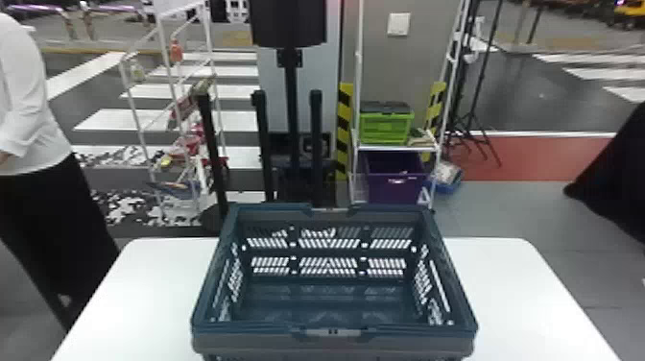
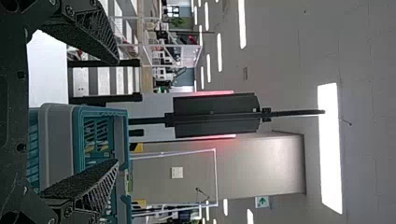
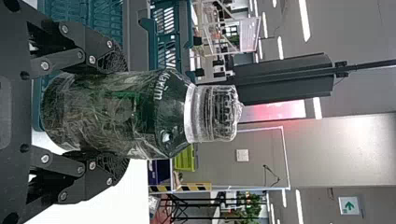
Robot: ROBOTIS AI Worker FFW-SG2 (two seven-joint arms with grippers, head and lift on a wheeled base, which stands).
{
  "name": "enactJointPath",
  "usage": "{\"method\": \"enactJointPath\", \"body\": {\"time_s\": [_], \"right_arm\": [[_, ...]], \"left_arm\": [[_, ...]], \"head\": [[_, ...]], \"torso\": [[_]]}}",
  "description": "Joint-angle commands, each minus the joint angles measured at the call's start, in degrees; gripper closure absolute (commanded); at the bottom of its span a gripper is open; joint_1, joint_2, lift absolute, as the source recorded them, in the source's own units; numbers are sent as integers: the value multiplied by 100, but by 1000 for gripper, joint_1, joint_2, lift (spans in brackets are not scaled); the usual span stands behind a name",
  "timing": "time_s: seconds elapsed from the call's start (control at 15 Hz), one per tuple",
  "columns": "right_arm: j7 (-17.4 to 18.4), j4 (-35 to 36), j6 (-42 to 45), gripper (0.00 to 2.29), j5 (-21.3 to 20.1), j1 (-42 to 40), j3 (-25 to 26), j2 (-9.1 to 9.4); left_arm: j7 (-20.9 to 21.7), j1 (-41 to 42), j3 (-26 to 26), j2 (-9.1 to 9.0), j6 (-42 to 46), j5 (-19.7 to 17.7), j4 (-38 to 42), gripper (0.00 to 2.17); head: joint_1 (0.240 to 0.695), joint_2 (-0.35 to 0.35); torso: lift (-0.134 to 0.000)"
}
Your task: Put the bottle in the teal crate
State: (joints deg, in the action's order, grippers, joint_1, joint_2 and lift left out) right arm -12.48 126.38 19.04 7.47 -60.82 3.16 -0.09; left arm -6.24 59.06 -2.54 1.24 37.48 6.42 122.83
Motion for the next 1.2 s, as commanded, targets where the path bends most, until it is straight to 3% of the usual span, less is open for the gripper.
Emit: {"method": "enactJointPath", "body": {"time_s": [0.0,0.53,0.87,1.13], "right_arm": [[0,0,-2,2027,9,0,-9,14],[0,62,-2,2027,18,9,9,14],[-44,317,-335,2027,229,299,325,14],[-317,809,-1865,2027,501,967,730,14]], "left_arm": [[0,0,-1,8,0,0,-4,140],[0,-18,-1,8,0,-9,-22,144],[0,9,8,78,88,-44,-39,144],[0,26,52,157,141,-167,-75,140]], "head": [[499,0],[499,0],[499,0],[499,0]], "torso": [[0],[0],[0],[0]]}}
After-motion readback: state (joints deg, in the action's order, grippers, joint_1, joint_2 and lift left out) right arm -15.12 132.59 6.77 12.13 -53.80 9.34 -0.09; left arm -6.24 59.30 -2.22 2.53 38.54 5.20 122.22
